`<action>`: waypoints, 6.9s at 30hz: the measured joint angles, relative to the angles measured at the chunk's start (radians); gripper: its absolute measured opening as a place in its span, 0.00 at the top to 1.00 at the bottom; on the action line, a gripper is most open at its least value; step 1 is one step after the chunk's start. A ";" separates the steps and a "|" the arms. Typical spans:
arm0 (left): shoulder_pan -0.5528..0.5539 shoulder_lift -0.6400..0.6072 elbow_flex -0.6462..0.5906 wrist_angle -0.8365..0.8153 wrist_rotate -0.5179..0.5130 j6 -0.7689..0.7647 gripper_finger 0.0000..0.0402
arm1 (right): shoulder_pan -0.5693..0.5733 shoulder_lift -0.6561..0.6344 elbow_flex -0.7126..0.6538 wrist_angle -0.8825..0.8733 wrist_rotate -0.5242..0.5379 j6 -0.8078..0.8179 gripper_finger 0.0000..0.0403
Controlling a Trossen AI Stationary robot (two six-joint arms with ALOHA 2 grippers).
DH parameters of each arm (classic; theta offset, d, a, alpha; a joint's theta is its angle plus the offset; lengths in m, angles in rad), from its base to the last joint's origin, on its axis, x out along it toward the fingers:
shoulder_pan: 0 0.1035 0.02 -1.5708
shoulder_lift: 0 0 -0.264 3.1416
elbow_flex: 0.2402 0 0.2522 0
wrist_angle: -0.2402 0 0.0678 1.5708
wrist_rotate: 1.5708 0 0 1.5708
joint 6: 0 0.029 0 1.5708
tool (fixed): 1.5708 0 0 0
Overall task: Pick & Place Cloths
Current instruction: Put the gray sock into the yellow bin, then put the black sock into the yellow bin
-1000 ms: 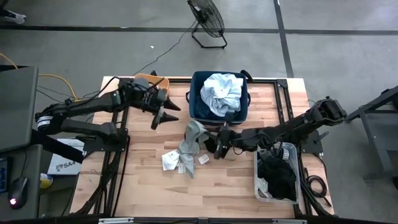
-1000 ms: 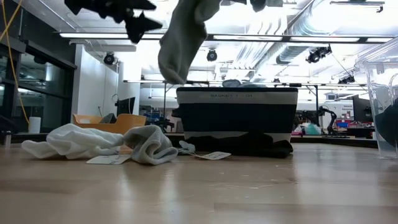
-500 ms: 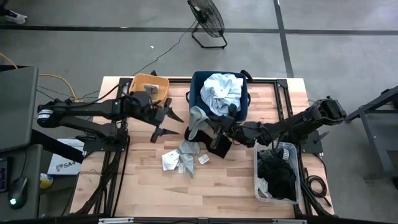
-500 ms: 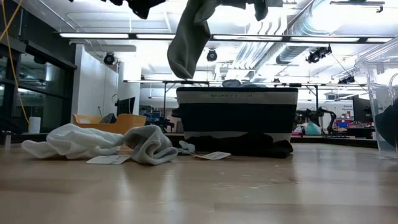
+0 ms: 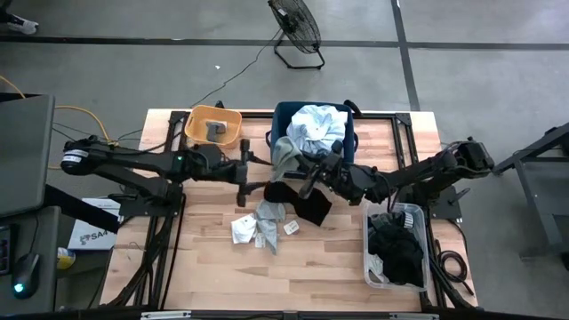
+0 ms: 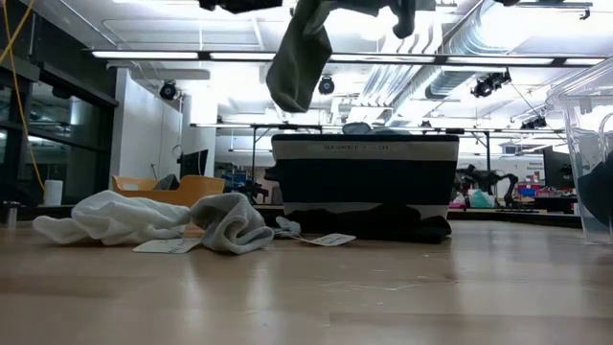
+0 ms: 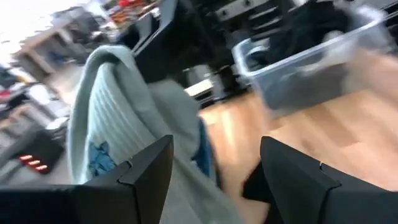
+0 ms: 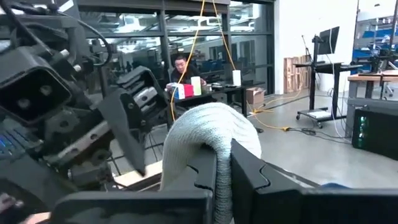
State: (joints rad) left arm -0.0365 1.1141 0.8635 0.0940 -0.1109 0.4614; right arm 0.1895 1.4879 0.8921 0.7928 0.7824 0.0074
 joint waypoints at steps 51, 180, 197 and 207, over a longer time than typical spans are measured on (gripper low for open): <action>-0.010 0.115 -0.001 0.165 -0.138 -0.046 0.19 | -0.002 0.002 0.000 -0.075 -0.277 0.052 0.98; 0.842 0.348 -0.001 -0.546 -0.193 -0.473 0.46 | -0.002 0.000 0.000 -0.213 -0.172 0.183 0.28; 0.841 0.036 -0.001 -0.627 0.204 -0.495 0.44 | -0.003 0.000 0.000 -0.424 -0.255 0.294 0.28; 0.840 -0.053 -0.001 -0.620 0.425 -0.493 0.44 | -0.002 0.000 0.000 -0.813 -0.495 0.236 0.28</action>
State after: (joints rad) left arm 0.8040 1.0614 0.8627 -0.5262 0.3143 -0.0319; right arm 0.1879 1.4883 0.8921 -0.0200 0.2870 0.2438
